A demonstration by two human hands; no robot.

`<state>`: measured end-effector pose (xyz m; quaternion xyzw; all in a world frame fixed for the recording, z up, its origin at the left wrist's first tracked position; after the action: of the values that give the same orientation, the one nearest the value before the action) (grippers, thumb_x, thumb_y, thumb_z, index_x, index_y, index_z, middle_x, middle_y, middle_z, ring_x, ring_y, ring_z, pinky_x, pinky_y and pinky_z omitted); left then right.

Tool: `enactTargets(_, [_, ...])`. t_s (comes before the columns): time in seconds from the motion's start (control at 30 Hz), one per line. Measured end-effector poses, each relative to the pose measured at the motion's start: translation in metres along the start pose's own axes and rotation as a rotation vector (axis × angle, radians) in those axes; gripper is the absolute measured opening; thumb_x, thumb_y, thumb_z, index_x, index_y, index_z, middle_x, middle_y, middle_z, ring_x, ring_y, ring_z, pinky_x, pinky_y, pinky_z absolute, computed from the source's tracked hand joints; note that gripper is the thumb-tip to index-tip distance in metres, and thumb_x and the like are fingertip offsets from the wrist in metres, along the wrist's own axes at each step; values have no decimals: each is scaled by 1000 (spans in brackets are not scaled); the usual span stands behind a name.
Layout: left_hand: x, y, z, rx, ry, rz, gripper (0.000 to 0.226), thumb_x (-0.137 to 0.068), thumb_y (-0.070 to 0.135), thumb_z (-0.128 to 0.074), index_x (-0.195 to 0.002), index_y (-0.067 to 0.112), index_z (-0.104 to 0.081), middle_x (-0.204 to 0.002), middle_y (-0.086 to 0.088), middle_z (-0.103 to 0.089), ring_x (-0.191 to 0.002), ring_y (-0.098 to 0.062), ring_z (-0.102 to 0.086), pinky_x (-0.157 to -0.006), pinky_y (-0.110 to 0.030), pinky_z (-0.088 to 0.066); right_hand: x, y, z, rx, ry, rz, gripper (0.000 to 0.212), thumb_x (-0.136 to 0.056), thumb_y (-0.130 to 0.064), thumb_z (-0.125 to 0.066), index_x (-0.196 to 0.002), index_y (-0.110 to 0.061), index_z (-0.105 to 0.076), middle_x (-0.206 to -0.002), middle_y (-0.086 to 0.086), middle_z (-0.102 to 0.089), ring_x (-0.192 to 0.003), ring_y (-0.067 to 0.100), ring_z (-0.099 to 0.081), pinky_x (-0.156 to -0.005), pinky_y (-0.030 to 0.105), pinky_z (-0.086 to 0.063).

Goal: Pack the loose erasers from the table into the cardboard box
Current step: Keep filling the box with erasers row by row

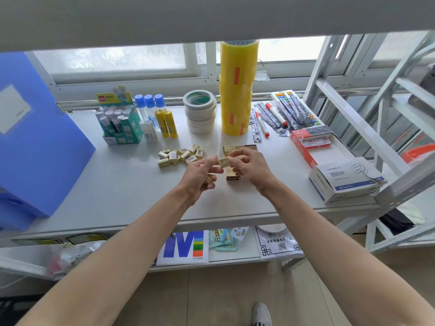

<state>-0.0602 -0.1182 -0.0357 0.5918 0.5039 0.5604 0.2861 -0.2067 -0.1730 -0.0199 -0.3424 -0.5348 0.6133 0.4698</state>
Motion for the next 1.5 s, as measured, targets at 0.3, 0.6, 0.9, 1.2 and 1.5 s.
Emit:
enactTargets(0.3, [-4,1,-4,-36,34,-21,14,-93,15,-64,-100,4,-67,-78,-9,-64,-50,-9,-45,-41,-19,-39,6,1,4,-77,-33,24,18,-97,-7,-51,-107,-11,-66,-86,13,-66,-74,20,-62,-79,38,-56])
enactTargets(0.6, [-4,1,-11,-80,-7,17,26,-91,10,-65,-113,-2,-60,-89,-18,-72,-52,-10,-49,-42,-19,-41,7,-1,10,-74,-1,64,13,-91,-7,-61,-102,-7,-67,-92,8,-72,-81,17,-67,-75,27,-56])
enactTargets(0.9, [-6,2,-21,-44,-25,28,25,-88,14,-71,-106,2,-58,-79,-10,-63,-53,-9,-48,-43,-20,-41,6,-5,9,81,-75,118,28,-94,-7,-57,-120,-10,-66,-110,-2,-67,-90,1,-61,-78,16,-48])
enactTargets(1.2, [-14,3,-28,-86,17,20,22,-88,5,-65,-109,2,-57,-82,-12,-64,-51,-9,-47,-41,-21,-39,6,-1,19,278,35,144,36,-78,-34,-78,-103,-11,-67,-85,-5,-65,-76,6,-62,-71,21,-54])
enactTargets(1.5, [-29,-3,-14,-383,189,-46,29,-90,11,-63,-116,6,-52,-82,-7,-56,-60,-17,-47,-47,-26,-38,-43,-5,44,744,224,194,26,-83,-26,-73,-104,-10,-70,-98,9,-61,-86,21,-58,-86,33,-48])
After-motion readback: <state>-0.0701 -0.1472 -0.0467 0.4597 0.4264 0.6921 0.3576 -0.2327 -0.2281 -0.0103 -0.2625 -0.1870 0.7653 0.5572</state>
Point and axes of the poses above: each hand's wrist, its own x-axis away from the middle knuckle, its own z-axis out of the back of the hand, y = z × x, the point moved 5 cm from there along -x, towards the middle knuckle
